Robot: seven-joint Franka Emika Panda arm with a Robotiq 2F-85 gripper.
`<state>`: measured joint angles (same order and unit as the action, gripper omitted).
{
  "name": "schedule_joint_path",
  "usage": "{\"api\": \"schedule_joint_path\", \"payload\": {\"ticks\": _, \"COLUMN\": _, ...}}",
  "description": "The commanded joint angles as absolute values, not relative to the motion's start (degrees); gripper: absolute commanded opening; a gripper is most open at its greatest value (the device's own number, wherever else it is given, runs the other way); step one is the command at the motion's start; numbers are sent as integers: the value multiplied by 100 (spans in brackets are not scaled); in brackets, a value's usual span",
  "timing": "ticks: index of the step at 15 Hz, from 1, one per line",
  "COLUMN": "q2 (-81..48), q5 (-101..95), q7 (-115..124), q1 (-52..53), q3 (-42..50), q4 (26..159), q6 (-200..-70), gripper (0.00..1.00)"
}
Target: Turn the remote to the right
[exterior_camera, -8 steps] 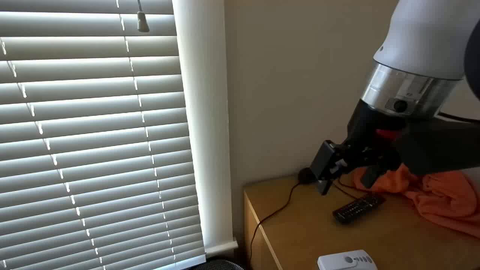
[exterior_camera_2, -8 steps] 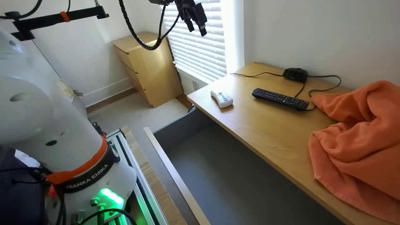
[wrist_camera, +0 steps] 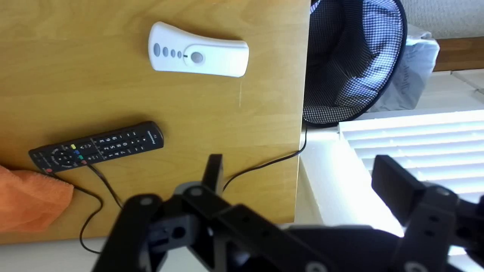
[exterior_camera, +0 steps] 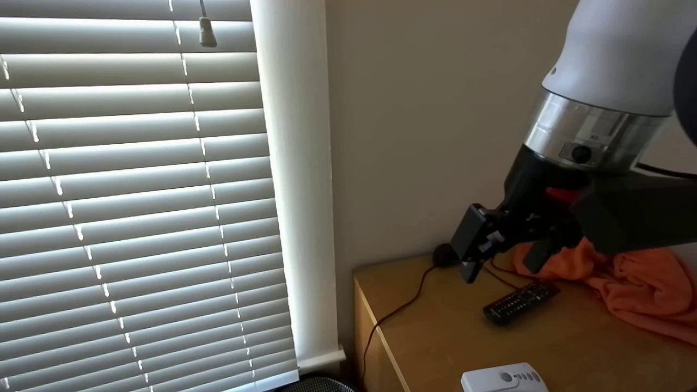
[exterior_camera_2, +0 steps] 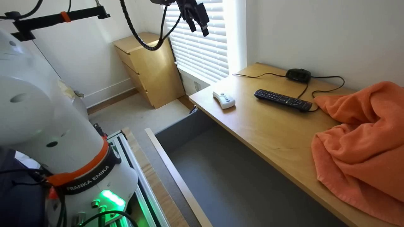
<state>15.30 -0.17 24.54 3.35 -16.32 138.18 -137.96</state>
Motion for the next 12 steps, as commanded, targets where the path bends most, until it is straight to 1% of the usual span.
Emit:
{"api": "schedule_joint_path", "payload": {"ticks": 1, "q2": 1238, "q5": -125, "q7": 2472, "q1": 324, "q3": -1432, "q4": 13542, "q6": -13701, "gripper": 100}}
{"api": "schedule_joint_path", "payload": {"ticks": 5, "q2": 641, "q5": -622, "q7": 2792, "q1": -10, "q3": -1164, "q4": 13024, "q6": -13719, "gripper": 100}}
{"api": "schedule_joint_path", "payload": {"ticks": 7, "q2": 270, "q5": -1148, "q7": 3311, "q1": -178, "q3": -1024, "q4": 12764, "q6": -13794, "gripper": 100}}
{"api": "schedule_joint_path", "payload": {"ticks": 12, "q2": -636, "q5": -1589, "q7": 4606, "q1": -224, "q3": -346, "q4": 12203, "q6": -14173, "gripper": 100}}
